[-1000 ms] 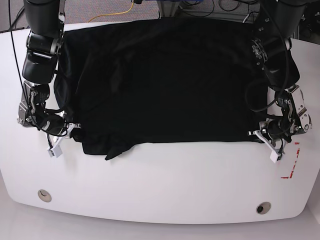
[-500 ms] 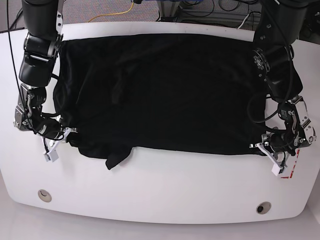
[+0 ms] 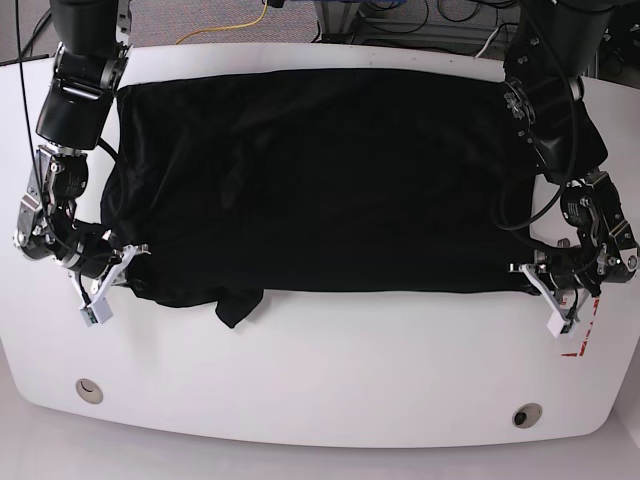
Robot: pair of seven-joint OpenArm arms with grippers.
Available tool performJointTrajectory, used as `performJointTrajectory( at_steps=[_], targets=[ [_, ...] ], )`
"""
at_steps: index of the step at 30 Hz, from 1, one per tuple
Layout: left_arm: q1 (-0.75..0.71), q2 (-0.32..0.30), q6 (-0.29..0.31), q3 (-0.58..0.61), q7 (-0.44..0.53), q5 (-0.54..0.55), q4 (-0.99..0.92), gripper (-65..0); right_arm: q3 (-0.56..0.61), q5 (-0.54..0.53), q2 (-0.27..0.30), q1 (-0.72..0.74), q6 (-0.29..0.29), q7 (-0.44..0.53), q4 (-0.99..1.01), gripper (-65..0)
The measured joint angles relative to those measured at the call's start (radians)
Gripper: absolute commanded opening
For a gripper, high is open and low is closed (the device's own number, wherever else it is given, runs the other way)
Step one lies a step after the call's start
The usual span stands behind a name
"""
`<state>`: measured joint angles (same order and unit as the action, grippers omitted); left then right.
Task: Layout the t-shirt on the table in an organized manner, then fold the t-shirt properly
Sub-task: 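Lift the hem with both grippers and fold it over toward the collar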
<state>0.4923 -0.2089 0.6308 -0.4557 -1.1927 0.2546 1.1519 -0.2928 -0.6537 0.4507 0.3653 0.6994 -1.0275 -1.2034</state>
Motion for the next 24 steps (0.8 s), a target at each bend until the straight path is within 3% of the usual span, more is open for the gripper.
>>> performJointTrajectory(
  at_steps=[10,24],
  targets=[
    [-0.164,-0.002,0.046,0.003,-0.127,0.084,0.180,-65.0,-0.055,0.003,-0.002,-0.189,-0.003,-0.018,-0.203,-64.8],
    [-0.354,-0.038,0.066,0.006,-0.142,0.102,0.305,-65.0,-0.086,-0.005,-0.004,-0.408,0.000,-0.018,-0.393,-64.8]
  ],
)
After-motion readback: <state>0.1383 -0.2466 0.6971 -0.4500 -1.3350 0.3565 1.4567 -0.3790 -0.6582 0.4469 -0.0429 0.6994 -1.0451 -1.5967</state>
